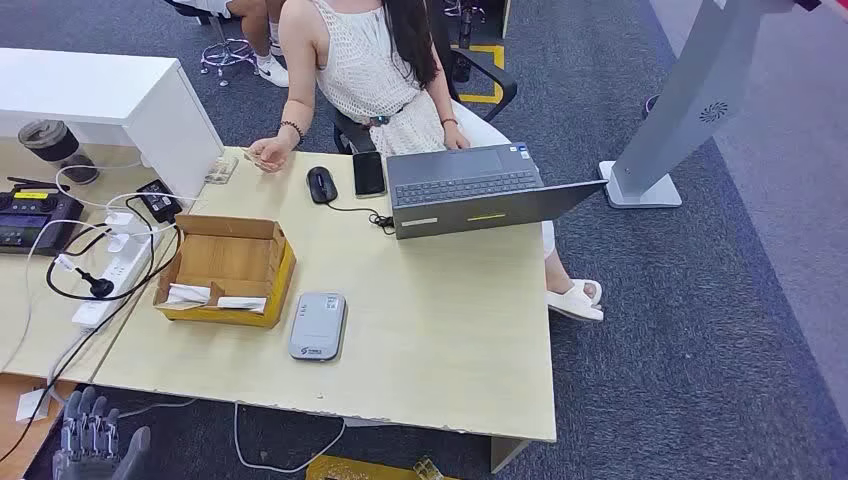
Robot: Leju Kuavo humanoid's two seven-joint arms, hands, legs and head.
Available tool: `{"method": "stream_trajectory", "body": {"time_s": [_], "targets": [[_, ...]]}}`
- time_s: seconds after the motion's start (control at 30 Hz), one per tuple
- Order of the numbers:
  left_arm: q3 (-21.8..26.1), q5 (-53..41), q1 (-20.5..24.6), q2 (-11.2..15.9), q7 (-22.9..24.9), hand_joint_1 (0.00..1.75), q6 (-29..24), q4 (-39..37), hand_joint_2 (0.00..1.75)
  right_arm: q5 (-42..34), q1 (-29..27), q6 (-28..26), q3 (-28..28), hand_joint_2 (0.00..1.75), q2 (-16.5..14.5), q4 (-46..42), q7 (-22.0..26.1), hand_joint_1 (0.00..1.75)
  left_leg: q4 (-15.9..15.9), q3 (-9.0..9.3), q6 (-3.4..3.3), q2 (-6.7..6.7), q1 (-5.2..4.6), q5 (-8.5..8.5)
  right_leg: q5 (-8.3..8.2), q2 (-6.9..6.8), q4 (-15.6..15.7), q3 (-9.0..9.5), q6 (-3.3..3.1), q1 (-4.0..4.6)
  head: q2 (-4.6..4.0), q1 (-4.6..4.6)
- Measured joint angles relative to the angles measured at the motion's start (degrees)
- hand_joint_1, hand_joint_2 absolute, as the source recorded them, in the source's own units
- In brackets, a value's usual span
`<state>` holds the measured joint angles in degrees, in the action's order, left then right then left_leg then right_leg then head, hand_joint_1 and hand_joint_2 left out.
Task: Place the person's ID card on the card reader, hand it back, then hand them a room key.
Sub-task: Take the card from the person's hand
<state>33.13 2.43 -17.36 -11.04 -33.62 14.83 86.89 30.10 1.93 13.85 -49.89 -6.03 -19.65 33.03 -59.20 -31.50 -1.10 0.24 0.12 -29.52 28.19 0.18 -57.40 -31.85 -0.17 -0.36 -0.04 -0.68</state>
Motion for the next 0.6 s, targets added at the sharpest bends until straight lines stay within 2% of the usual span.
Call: {"method": "stream_trajectory", "body": {"time_s": [0.23, 0.37, 0.6], "targets": [[-6.01, -4.39, 0.01, 1.02, -1.97, 0.0, -4.06, 10.52, 1.75, 2.34, 0.93, 0.32, -1.52, 0.0, -0.43, 0.82, 1.31, 0.0, 0.0, 0.02, 0.0, 0.0, 0.0, 0.0, 0.0, 0.01, -0.01, 0.0, 0.0, 0.0, 0.0, 0.0], [-10.21, -8.71, 1.23, 3.03, -2.35, 0.0, -7.23, 14.69, 1.75, 3.72, 1.64, 0.46, -2.12, 0.0, -0.71, 1.4, 1.88, 0.0, 0.0, 0.01, 0.0, 0.01, 0.0, 0.0, 0.0, 0.01, -0.01, -0.01, 0.0, 0.0, 0.0, -0.01], [-15.06, -19.6, 6.36, 6.57, 2.05, 0.0, -11.31, 15.3, 1.75, 5.12, 2.4, 0.49, -2.2, 0.0, -1.15, 2.01, 2.21, 0.0, 0.0, 0.02, 0.0, 0.01, 0.0, 0.01, 0.0, 0.02, -0.01, -0.01, 0.0, 0.01, 0.0, 0.01]]}}
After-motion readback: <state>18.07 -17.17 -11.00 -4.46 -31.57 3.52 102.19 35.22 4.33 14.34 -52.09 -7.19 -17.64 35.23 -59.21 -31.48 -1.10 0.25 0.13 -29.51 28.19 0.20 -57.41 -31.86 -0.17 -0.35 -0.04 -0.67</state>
